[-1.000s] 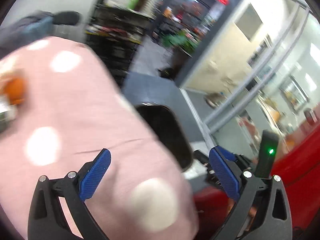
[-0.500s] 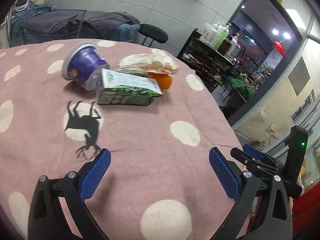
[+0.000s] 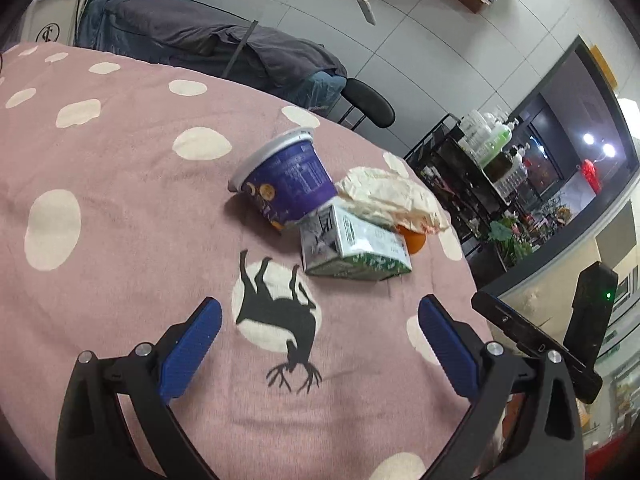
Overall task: Collect trash
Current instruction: 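Grasp the purple cup with the left tool while the right grasps the crumpled paper, then carry cup and paper to the bin and open the right tool over it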
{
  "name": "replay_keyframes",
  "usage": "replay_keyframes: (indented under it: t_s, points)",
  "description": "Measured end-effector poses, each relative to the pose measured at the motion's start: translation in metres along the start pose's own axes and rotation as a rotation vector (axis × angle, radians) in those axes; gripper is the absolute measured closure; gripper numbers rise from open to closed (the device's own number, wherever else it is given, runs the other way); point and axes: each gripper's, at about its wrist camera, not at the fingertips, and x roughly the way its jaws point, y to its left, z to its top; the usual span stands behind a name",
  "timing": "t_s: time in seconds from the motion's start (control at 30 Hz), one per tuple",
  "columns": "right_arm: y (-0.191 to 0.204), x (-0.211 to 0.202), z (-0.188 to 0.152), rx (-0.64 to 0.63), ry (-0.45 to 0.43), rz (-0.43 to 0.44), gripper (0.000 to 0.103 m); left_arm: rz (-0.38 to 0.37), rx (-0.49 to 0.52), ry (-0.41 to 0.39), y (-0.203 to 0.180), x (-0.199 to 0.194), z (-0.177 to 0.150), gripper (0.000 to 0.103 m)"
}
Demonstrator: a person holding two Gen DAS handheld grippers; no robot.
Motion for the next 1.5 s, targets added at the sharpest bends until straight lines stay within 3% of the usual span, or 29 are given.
replay_keyframes:
  t_s: [0.27,0.5,0.7,0.77,0.8,0.9,0.93,0.97,1.13,1.33,1.5]
  points:
    - [-0.012,0.041,0.056,0.069,0.002,0.018,0.023,-0.063,-0.137,0.014,0.016,0.041,0.054,0.006]
    - [-0.006,0.08,0.087,0.07,0.036,0.034,0.023,-0.106,-0.242,0.06,0.032,0.078,0.075,0.006]
    - [0.0,0.119,0.093,0.088,0.102,0.052,0.047,-0.111,-0.257,0.101,0.036,0.104,0.079,0.006]
    - [0.003,0.124,0.094,0.089,0.099,0.066,0.072,-0.105,-0.255,0.109,0.037,0.109,0.079,0.006]
    - [0.005,0.124,0.094,0.083,0.096,0.071,0.076,-0.106,-0.256,0.107,0.038,0.111,0.079,0.006]
    - [0.011,0.118,0.094,0.054,0.062,0.09,0.083,-0.101,-0.249,0.09,0.04,0.11,0.078,0.013]
    - [0.013,0.112,0.093,0.045,0.045,0.105,0.087,-0.094,-0.243,0.083,0.04,0.11,0.079,0.026]
    - [0.015,0.107,0.094,0.04,0.028,0.113,0.088,-0.094,-0.237,0.078,0.041,0.108,0.079,0.031]
    - [0.016,0.075,0.097,0.052,-0.045,0.148,0.091,-0.098,-0.231,-0.027,0.044,0.082,0.079,0.032]
    - [0.026,0.022,0.086,-0.047,-0.164,0.068,0.091,-0.098,-0.172,-0.125,0.034,0.031,0.071,0.032]
    - [0.027,-0.014,0.056,-0.119,-0.205,0.009,0.091,-0.104,-0.105,-0.136,0.015,0.006,0.046,0.032]
